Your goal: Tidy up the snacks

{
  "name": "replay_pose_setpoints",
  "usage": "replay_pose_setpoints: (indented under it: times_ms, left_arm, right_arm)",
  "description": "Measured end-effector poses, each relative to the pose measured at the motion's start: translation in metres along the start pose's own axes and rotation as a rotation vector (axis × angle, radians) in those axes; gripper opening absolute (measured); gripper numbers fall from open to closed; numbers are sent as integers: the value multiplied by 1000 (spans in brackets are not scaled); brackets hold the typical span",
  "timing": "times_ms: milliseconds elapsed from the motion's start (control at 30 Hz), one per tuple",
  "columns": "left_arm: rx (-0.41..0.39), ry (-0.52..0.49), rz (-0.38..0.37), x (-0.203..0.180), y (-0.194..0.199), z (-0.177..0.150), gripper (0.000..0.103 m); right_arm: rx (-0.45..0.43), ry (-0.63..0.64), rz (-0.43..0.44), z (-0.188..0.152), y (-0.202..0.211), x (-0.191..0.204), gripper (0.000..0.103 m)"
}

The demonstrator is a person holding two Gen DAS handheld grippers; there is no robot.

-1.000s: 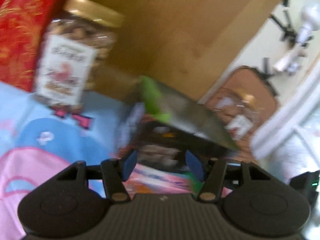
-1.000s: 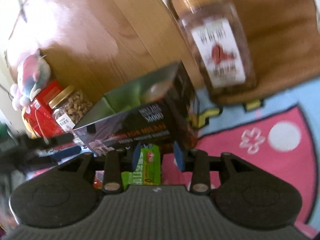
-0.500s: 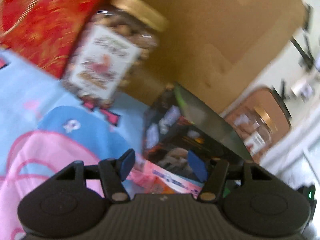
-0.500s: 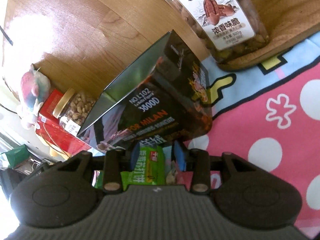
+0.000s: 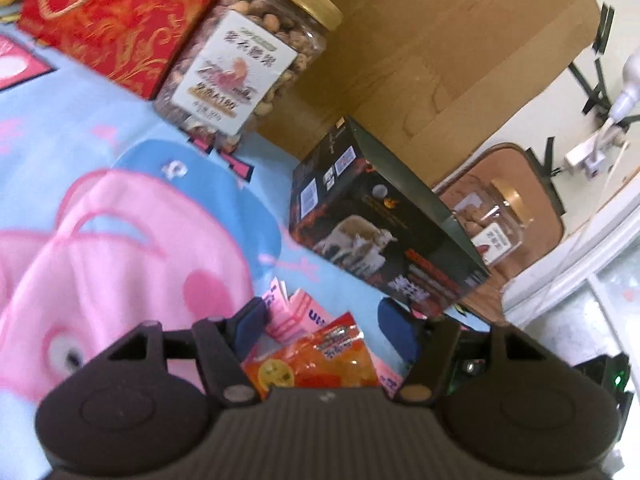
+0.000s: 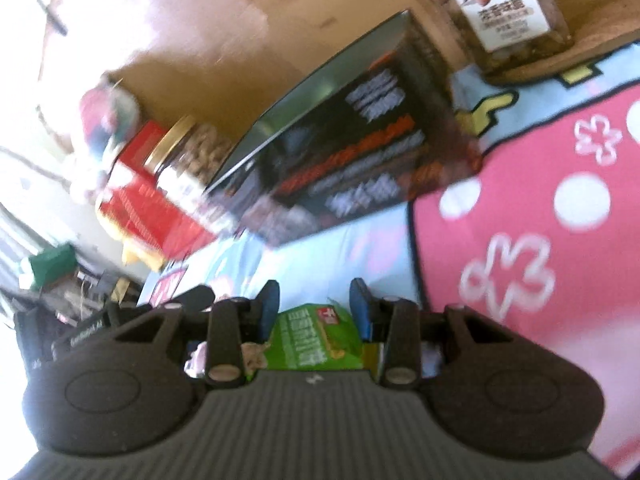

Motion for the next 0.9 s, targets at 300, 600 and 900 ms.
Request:
replay_pose_setpoints:
  times_ms: [300, 600, 900]
  left_arm:
    - [-99, 59, -85, 5, 69, 7, 64]
    - [61, -68, -193, -29, 86, -39, 64]
    - [263, -193, -235, -60, 58, -100, 64]
  right_arm:
    - [-154, 17, 19, -11, 51, 18, 47]
    - [-152, 42, -2, -60, 98, 12, 49]
    - [-169, -4, -75, -85, 139, -9, 55]
Point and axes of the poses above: each gripper's, at about its wrist camera, not at the fingertips, and y roughly against the way its jaws point, x to its left, z to its top, the point moved 1 cm from there along -y, roughly the way its jaws point, and after that the axes turned 11 degrees about y, right-handed, at the moved point
